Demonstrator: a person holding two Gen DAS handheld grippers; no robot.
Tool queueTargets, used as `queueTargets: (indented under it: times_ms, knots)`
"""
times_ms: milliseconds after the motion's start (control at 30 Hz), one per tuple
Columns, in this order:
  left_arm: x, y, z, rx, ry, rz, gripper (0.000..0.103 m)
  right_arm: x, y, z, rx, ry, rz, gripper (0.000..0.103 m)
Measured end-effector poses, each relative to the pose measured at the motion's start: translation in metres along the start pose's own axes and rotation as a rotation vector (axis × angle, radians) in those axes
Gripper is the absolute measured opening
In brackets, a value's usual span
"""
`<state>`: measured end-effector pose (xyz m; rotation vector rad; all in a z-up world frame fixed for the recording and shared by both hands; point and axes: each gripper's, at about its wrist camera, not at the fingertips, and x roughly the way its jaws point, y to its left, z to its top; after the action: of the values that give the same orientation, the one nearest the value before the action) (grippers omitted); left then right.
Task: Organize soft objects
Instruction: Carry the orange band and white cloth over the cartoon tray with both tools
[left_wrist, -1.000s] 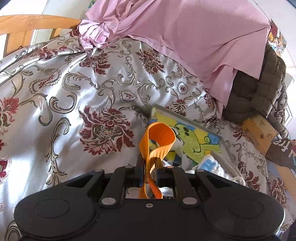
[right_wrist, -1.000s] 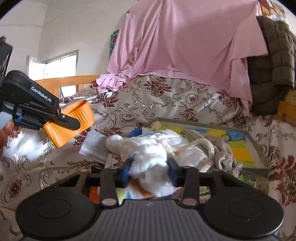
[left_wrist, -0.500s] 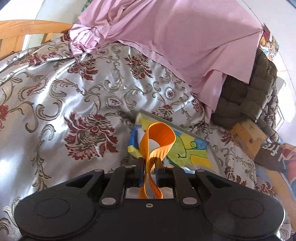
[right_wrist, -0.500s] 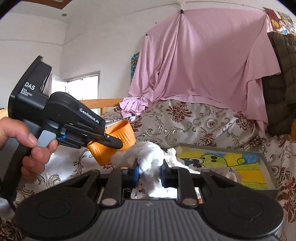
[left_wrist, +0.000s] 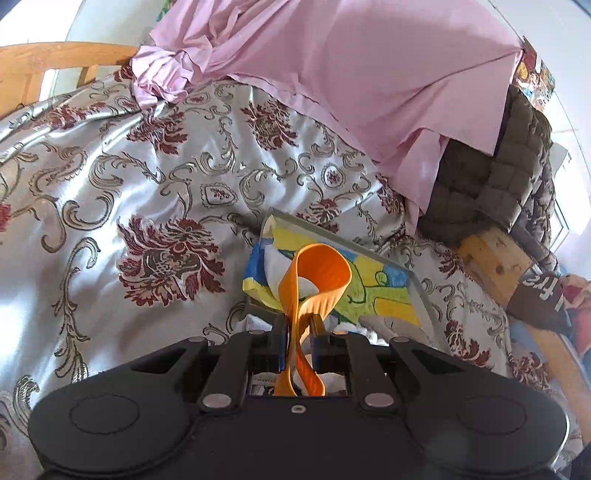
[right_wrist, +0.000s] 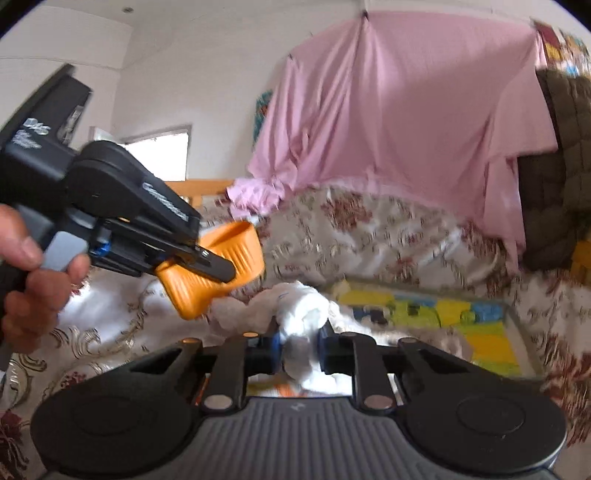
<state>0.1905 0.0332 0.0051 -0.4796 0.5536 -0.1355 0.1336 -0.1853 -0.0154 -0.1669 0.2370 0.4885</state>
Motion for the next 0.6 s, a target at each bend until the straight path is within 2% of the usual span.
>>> queueTargets:
  times_ms: [200, 333, 467, 600]
  knots:
    - [-0.019, -0.013, 0.010, -0.025, -0.042, -0.011, 0.013, -0.031, 0.004, 0.015, -0.031, -0.135, -0.003, 0.021]
    - [-0.024, -0.025, 0.017, 0.002, -0.060, -0.018, 0.013, -0.046, -0.008, 0.031, 0.032, -0.211, 0.010, 0.021]
    - [-0.020, -0.035, 0.023, 0.009, -0.070, -0.023, 0.013, -0.051, -0.029, 0.043, 0.136, -0.250, 0.059, 0.021]
    - [-0.011, -0.043, 0.031, 0.030, -0.084, -0.031, 0.013, -0.045, -0.051, 0.055, 0.168, -0.276, 0.028, 0.021]
